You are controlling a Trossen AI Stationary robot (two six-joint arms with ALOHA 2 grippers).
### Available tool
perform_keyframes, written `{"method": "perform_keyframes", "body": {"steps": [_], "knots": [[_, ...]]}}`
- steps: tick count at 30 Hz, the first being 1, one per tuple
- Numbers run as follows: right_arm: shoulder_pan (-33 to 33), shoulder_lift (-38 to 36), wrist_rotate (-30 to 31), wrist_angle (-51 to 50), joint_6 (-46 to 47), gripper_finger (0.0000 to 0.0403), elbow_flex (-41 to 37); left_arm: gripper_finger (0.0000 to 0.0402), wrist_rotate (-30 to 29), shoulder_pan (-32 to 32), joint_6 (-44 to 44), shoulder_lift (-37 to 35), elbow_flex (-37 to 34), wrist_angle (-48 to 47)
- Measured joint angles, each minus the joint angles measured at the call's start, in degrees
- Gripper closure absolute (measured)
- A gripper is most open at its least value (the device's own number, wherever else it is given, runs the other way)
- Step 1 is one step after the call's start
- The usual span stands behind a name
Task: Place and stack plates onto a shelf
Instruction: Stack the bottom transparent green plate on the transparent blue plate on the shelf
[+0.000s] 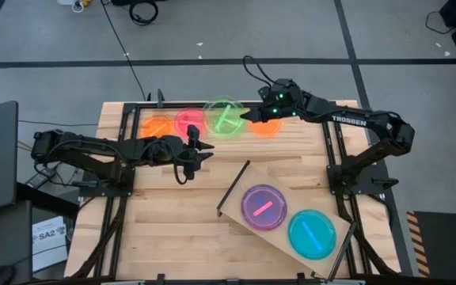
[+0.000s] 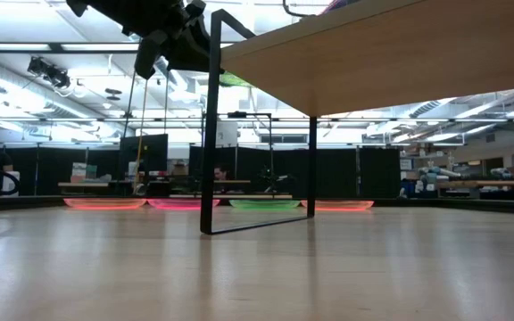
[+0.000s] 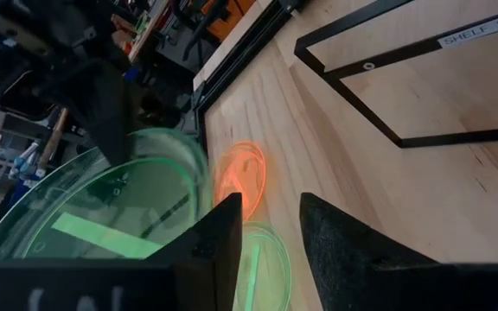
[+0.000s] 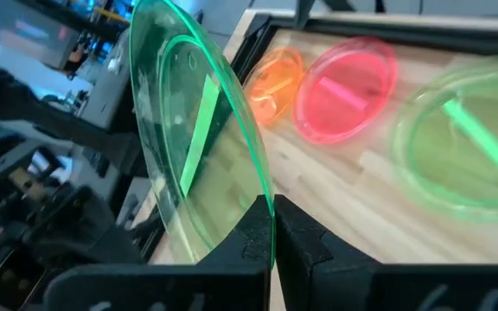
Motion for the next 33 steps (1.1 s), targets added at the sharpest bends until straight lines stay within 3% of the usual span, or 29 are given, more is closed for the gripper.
{"method": "perform_keyframes", "body": {"steps": [12, 21, 33], "knots": [[-8.1, -0.9, -2.4, 1.8, -1.2, 0.0392, 0.0, 0.0275, 0.0, 0.0, -3.4, 0.0, 0.0, 0.0], [-9.0, -10.5, -5.6, 0.4, -1.0, 0.0392, 0.0, 0.0275, 0.0, 0.0, -3.5, 0.0, 0.0, 0.0], [-1.6, -30.6, -5.9, -22.7, -0.5, 0.0392, 0.0, 0.0275, 0.0, 0.0, -3.5, 0.0, 0.0, 0.0]]}}
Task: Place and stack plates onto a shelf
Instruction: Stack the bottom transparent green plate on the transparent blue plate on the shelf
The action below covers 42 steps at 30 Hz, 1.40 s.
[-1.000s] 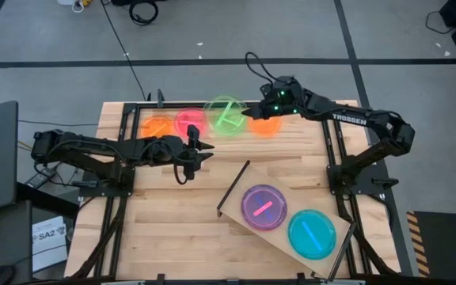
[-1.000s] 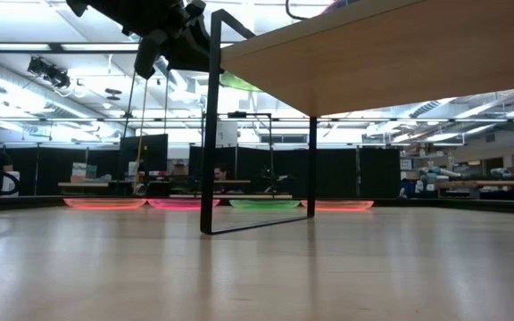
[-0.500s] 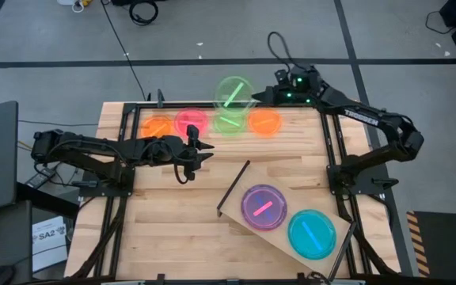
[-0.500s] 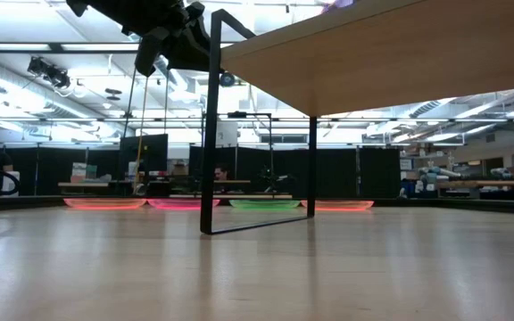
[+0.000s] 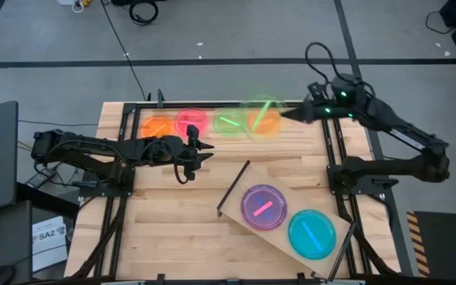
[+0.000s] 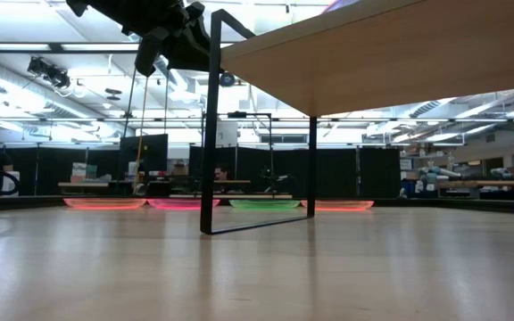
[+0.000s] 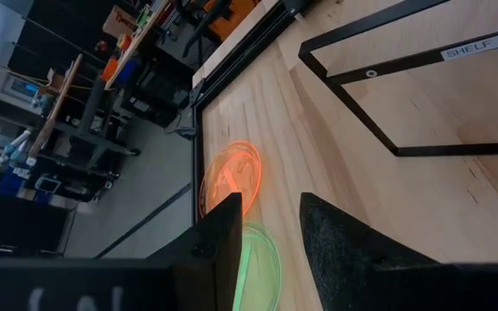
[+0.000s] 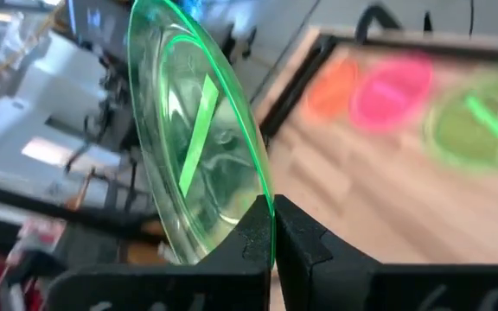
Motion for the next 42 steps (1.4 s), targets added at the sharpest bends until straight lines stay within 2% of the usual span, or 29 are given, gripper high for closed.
{"method": "perform_keyframes", "body": {"steps": [8, 13, 23, 32, 37, 42], "knots": [[8.7, -9.5, 0.7, -20.0, 2.8, 0.0392, 0.0, 0.0276, 0.0, 0.0, 0.0, 0.0, 0.0, 0.0], [14.1, -11.8, 3.5, -26.8, 7.1, 0.0392, 0.0, 0.0276, 0.0, 0.0, 0.0, 0.0, 0.0, 0.0], [26.6, -8.3, 7.2, -26.6, 12.1, 0.0391, 0.0, 0.0276, 0.0, 0.0, -0.1, 0.0, 0.0, 0.0], [44.2, -1.5, 5.6, -26.1, 16.4, 0.0391, 0.0, 0.0276, 0.0, 0.1, -0.1, 0.0, 0.0, -0.8], [53.6, -0.9, 10.8, -24.3, 24.3, 0.0391, 0.0, 0.0276, 0.0, 0.1, -0.1, 0.0, 0.0, -0.9], [61.5, 0.3, 15.2, -24.3, 28.4, 0.0391, 0.0, 0.0276, 0.0, 0.1, -0.1, 0.0, 0.0, -1.0]]}}
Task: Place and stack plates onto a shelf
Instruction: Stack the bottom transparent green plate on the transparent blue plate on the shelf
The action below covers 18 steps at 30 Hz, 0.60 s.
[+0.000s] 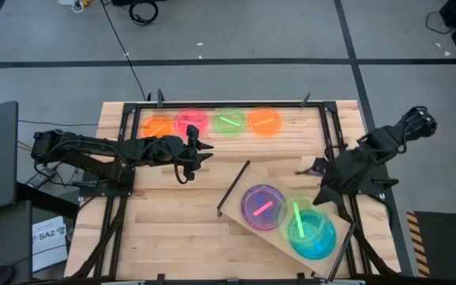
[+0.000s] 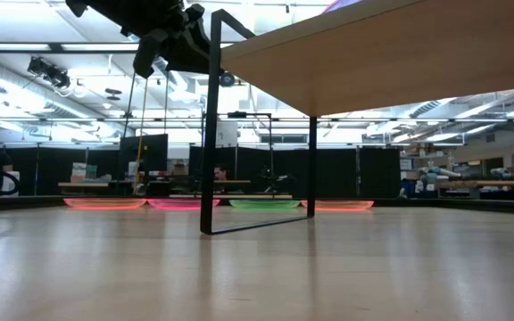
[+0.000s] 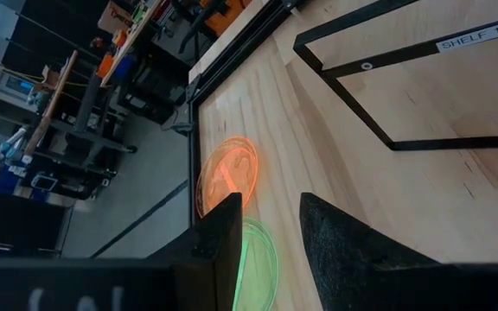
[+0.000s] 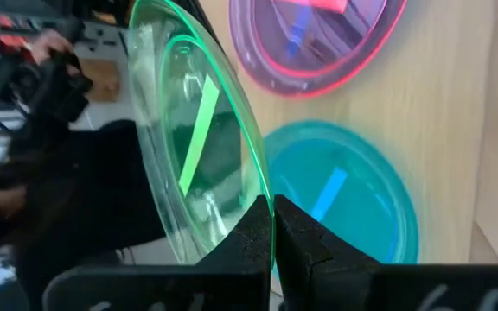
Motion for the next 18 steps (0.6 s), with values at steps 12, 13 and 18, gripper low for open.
{"method": "perform_keyframes", "body": {"steps": [12, 13, 18], "knots": [[10.3, 6.5, 2.9, -3.0, 3.1, 0.0391, 0.0, 0.0276, 0.0, 0.0, 0.0, 0.0, 0.0, -0.1], [10.6, 6.9, 3.0, -3.8, 3.5, 0.0391, 0.0, 0.0276, 0.0, 0.0, 0.0, 0.0, 0.0, -0.1], [11.2, 7.8, 3.0, -7.2, 4.7, 0.0391, 0.0, 0.0276, 0.0, 0.0, 0.0, 0.0, 0.0, -0.1]]}}
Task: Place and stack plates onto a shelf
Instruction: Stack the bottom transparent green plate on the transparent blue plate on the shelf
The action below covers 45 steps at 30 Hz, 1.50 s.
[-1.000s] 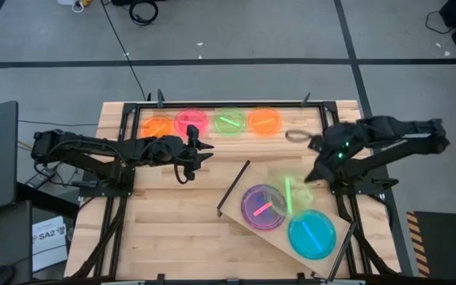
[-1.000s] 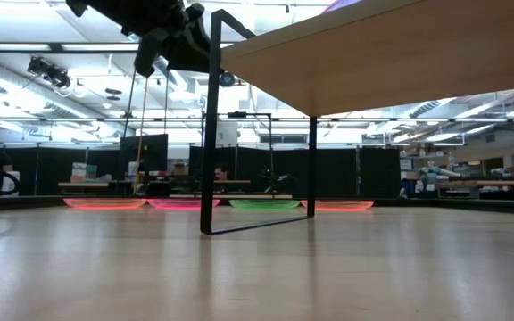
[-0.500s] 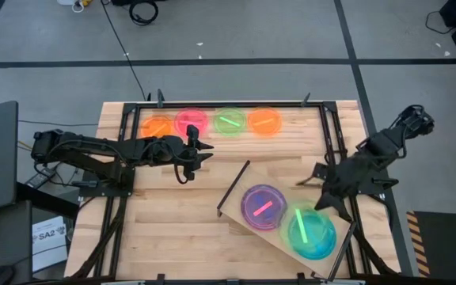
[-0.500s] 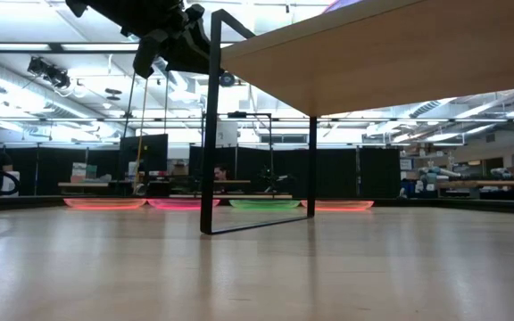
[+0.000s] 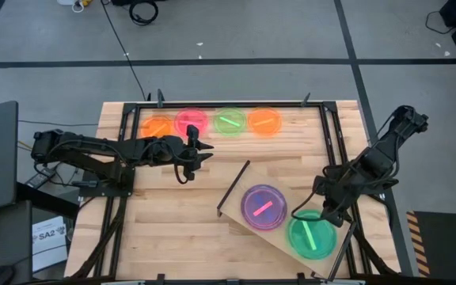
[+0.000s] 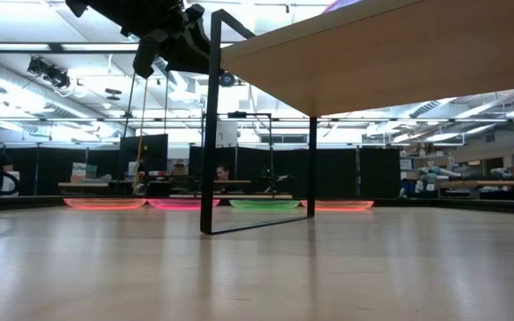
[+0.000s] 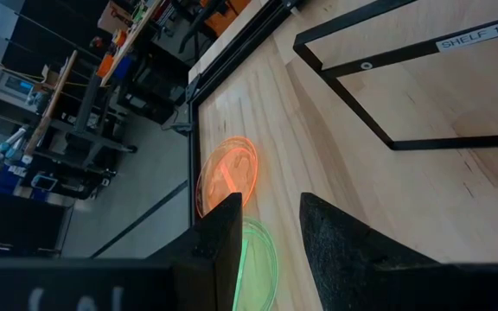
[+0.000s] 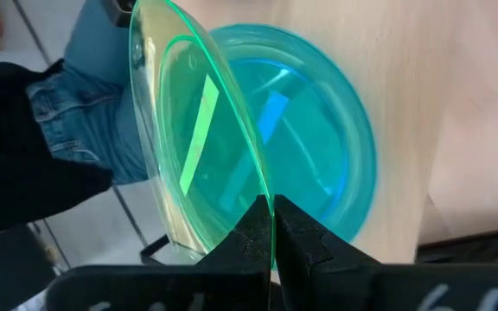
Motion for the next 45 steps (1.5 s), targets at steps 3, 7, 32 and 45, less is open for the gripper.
{"method": "perform_keyframes", "body": {"steps": [3, 7, 32, 45], "knots": [[0.0, 0.0, 0.0, -0.6, 0.0, 0.0391, 0.0, 0.0276, 0.0, 0.0, 0.0, 0.0, 0.0, 0.0], [0.0, 0.0, -0.7, -1.0, 0.0, 0.0391, 0.0, 0.0276, 0.0, 0.0, 0.0, 0.0, 0.0, 0.0], [0.0, 0.0, -1.6, -1.1, 0.0, 0.0339, 0.0, 0.0276, 0.0, 0.0, 0.0, 0.0, 0.0, 0.0], [0.0, 0.0, -1.3, -1.2, 0.0, 0.0293, 0.0, 0.0276, 0.0, 0.0, 0.0, 0.0, 0.0, 0.0]]}}
